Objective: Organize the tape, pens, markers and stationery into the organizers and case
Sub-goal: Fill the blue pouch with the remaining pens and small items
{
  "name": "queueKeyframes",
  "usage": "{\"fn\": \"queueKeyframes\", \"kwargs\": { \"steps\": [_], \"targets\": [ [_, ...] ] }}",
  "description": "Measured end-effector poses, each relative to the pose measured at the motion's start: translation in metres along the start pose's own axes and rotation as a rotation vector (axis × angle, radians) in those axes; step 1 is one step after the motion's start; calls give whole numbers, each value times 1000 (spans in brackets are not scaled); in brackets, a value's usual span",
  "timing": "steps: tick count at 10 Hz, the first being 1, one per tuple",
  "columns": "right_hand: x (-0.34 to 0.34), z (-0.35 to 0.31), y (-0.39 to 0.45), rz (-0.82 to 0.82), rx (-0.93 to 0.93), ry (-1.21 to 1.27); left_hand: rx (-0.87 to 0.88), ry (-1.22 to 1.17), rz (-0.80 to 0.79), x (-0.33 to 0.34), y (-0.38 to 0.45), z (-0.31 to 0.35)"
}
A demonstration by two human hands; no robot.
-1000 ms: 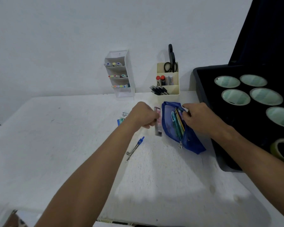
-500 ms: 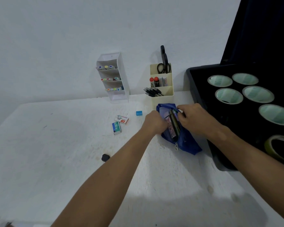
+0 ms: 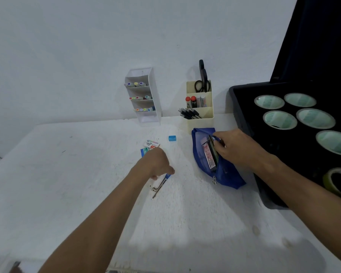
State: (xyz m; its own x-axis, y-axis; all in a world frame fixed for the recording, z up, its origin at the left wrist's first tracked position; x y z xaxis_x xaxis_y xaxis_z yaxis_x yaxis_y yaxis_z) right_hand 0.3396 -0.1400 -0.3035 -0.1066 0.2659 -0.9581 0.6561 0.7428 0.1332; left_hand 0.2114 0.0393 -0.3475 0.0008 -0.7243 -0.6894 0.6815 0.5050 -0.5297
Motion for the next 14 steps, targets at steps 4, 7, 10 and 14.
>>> {"fn": "queueKeyframes", "kwargs": {
  "steps": [4,7,10,14],
  "targets": [
    [-2,-1,0,1,10,22,-23,150,-32,12,8,-23],
    [-3,2,-1,19,45,34,117,-321,108,0,19,47],
    [-6,9,1,45,124,105,127,-630,23,33,24,108],
    [-5,10,1,49,117,120,211,-580,72,11,25,93]
  ]
}}
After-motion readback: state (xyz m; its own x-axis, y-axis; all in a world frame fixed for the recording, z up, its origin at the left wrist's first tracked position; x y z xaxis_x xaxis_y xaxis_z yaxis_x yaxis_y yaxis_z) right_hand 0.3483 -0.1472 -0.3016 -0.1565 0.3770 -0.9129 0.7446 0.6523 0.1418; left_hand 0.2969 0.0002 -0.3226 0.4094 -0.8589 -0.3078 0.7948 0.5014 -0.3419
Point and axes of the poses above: each hand's wrist, its own y-axis towards the middle knuckle, its own x-axis out of the palm, z = x × y, the point moved 7 cm from there along y, towards the middle knuckle, and after that the axes turned 11 degrees about -y, right-handed, at the moved point
